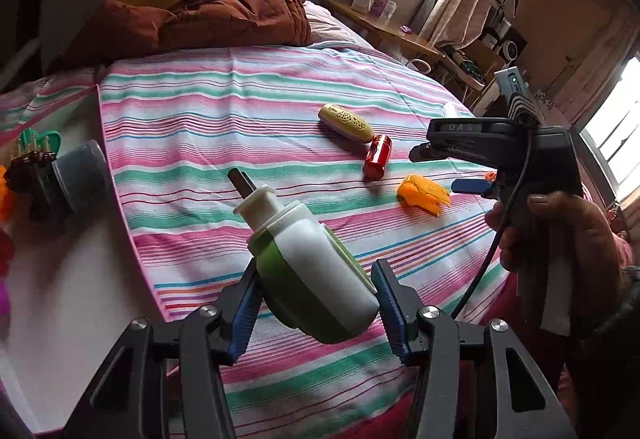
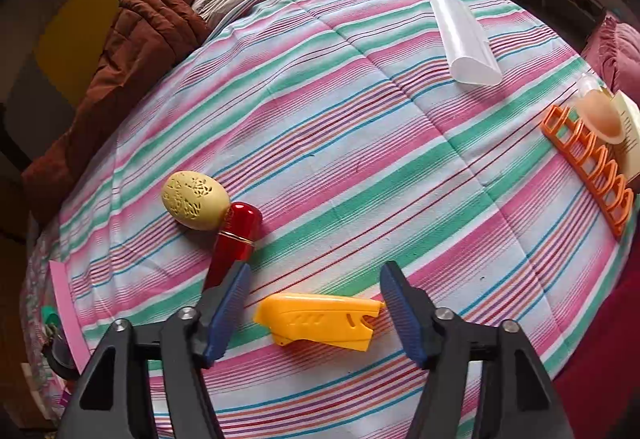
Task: Organize rigid objects
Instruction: 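Lift the device with the left tool while the right tool grasps the yellow plastic piece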
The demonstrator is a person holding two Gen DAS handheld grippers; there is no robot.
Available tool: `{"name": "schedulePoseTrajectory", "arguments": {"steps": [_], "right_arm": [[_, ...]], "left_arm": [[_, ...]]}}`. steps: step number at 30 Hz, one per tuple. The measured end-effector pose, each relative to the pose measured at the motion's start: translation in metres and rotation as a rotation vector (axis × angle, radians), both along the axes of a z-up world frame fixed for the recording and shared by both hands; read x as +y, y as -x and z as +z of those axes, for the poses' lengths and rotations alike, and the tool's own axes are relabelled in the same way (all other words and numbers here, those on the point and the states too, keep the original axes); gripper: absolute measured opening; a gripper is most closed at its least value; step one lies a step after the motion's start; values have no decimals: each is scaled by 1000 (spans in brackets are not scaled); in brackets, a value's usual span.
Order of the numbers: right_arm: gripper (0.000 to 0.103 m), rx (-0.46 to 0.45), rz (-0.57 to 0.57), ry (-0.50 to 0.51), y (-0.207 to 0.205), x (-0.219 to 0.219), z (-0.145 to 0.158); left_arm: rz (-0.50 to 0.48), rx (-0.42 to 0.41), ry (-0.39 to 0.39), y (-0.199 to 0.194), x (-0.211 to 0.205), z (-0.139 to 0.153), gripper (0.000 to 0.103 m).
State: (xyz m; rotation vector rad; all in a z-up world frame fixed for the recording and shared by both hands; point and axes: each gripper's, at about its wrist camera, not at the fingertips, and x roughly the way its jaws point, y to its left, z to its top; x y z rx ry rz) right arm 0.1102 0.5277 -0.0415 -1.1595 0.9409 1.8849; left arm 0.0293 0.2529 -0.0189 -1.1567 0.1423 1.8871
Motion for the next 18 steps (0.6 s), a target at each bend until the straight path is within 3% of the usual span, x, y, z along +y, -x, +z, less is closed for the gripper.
{"name": "schedulePoseTrajectory", "arguments": {"steps": [1,4,9,12,15,18], "right_arm": [[85,-12,6,-12,1,-2,1],[86,-51,20,-50,0,-8,5],[87,-117,74,-17,12,-13,-9],[78,-161,90,9,18,-13,-21],[77,-168,108,-11,20,-16,-20],[77,-105,141,-17,21,-22,-15]], "left_arm": [[4,-1,-10,0,-5,2,54],[17,-6,-33,3,-18,7,55],[42,-3,-55,4,-36,11,55],[59,12,-62,4,-46,14,55],[79,29,-63,4,-57,17,55],[107,36,-59,6,-69,16,55]]}}
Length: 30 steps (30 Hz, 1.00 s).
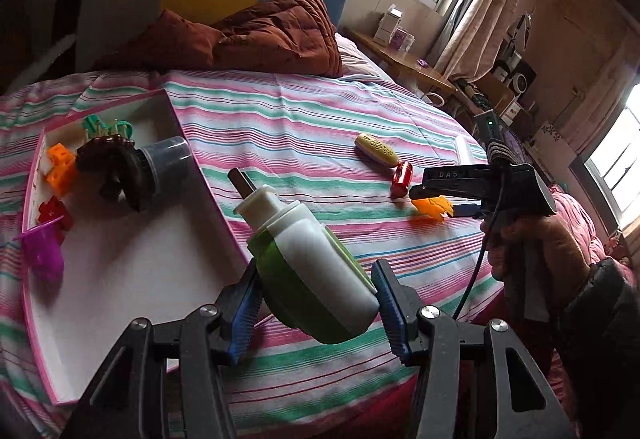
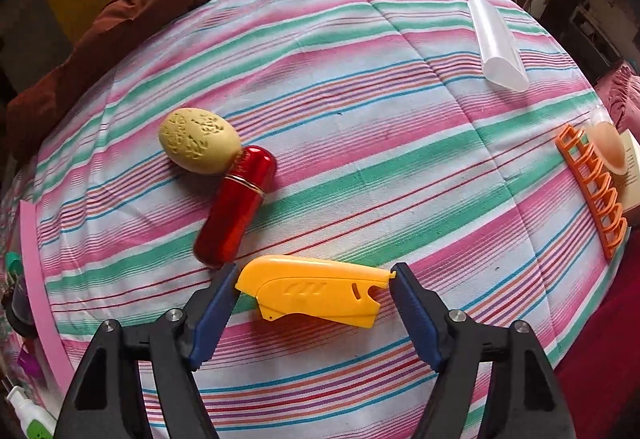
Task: Organize rigid objects
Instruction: 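Lift the device with the left tool while the right tool grasps the yellow plastic piece, then carry the device into the white tray and open the left tool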
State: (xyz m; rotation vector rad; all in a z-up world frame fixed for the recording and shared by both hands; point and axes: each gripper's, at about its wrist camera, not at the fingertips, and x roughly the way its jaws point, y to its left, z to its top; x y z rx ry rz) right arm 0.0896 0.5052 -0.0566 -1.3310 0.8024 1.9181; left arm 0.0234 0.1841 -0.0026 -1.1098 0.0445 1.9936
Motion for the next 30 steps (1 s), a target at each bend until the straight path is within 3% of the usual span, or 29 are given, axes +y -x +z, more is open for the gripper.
{"name": "schedulePoseTrajectory", "arguments": {"steps": [4,12,17,30], "right_arm": [[78,81,106,81,7,-14,1],[77,10,327,52,31,-61,-5],[78,-11,373,14,34,-74,-5],[78,-63,452,-50,44,-96,-9]], "left_arm": [[58,0,15,5,-16,-3,55],[188,69,87,15,-47,-3,55],[253,111,133,22,-63,-6,55],[337,94,182,32,-89,-14,55]]}}
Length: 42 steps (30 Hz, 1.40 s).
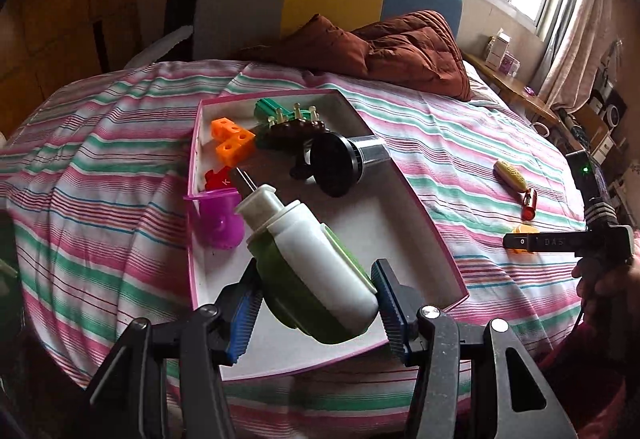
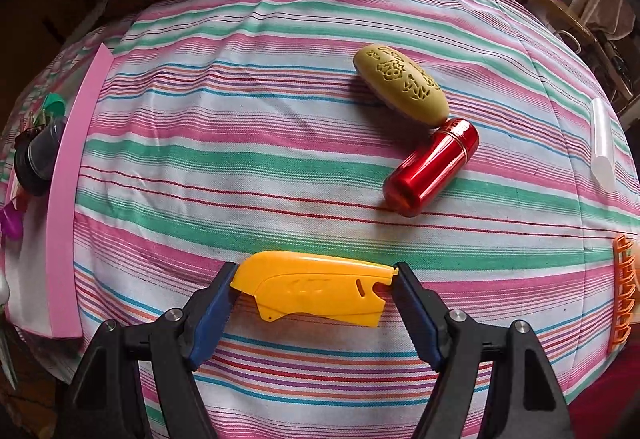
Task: Organize rigid objects
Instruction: 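Carry the device into the white tray and open the left tool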
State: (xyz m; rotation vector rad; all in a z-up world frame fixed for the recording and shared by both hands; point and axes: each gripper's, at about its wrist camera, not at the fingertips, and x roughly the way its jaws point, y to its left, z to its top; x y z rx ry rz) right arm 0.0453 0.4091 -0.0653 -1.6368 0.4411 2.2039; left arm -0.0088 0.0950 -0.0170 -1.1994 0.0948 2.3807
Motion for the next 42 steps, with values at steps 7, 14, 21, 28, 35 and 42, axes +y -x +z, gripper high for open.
{"name": "schedulePoseTrajectory", "arguments": {"steps": [7,14,21,28,35,42], "right_arm": [[78,6,-10,16,0,0,2],[78,9,-14,23,-2,0,4],[77,10,-10,9,1,-4,5],[77,6,2,-6,4,-9,8],[77,8,11,-8,7,-13,10],[77,11,19,-8,13,-16,13]], "left_arm": [[13,-5,9,2,-5,-3,55],[25,-18,21,1,-10,-8,55],[35,-29,34,0,-14,-13,55],[45,-42,28,-1,-24,-14,55],[66,-63,-33,-3,-50,-10,55],[65,-95,-67,-6,-62,-13,55]]}}
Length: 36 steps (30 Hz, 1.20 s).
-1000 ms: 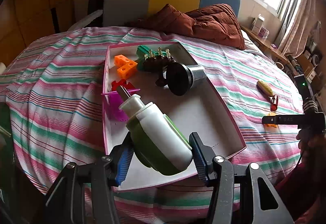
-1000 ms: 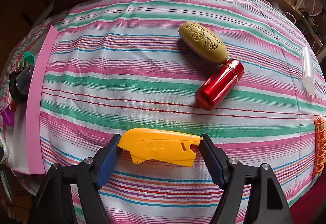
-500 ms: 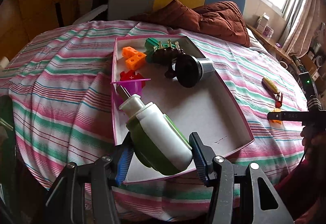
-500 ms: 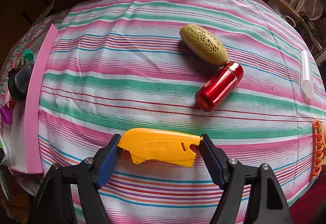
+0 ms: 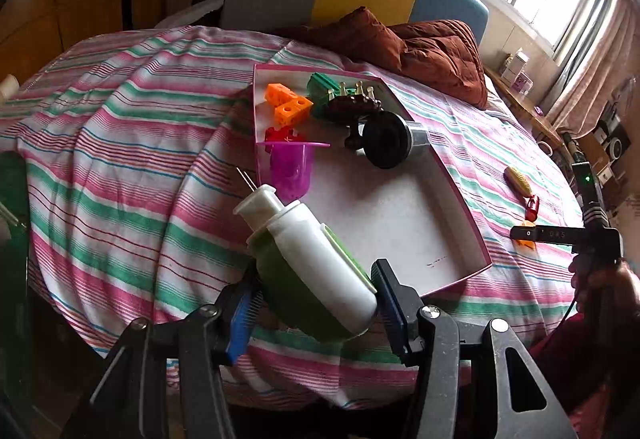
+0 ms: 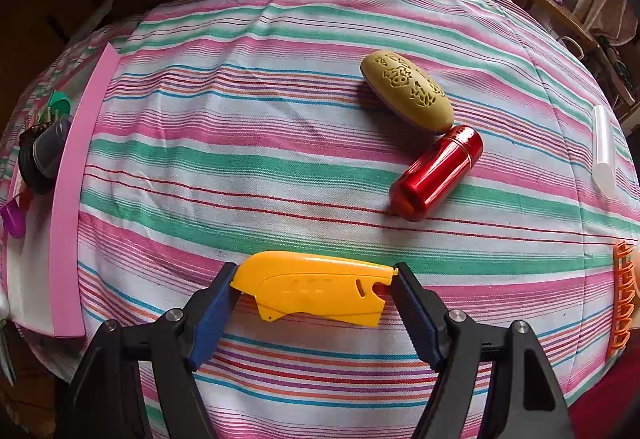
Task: Organize rigid objects
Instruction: 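Carry the device into the white tray and open the left tool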
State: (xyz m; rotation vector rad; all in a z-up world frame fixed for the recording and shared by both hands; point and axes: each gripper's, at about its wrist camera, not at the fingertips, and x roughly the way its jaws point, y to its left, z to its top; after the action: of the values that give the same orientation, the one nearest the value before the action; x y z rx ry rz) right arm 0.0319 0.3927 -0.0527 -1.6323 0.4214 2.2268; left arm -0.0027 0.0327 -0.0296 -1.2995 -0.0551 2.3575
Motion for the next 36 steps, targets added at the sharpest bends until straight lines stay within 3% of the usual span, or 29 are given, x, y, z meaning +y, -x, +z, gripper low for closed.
{"name": "schedulePoseTrajectory", "arguments": {"steps": [11,13,18,25,35,36], "right_arm": [[77,15,4,-2,6,-2,7],[77,16,8,-3,-27,4,8],[77,15,12,-8,-34,0,10],[77,11,6,-9,-47,-15,13],[77,6,2,-11,-68,-21,22],[77,6,2,-12,-53,-27,20]], "left_arm": [[-56,-45,5,12,23,-7,55],[-71,-35,16,13,27,-7,55],[-89,-58,52,24,34,-17,55],[-100,14,104,20,33,-16,55],[-53,14,64,13,22,-9,57],[-49,14,64,12,22,-8,57]]}}
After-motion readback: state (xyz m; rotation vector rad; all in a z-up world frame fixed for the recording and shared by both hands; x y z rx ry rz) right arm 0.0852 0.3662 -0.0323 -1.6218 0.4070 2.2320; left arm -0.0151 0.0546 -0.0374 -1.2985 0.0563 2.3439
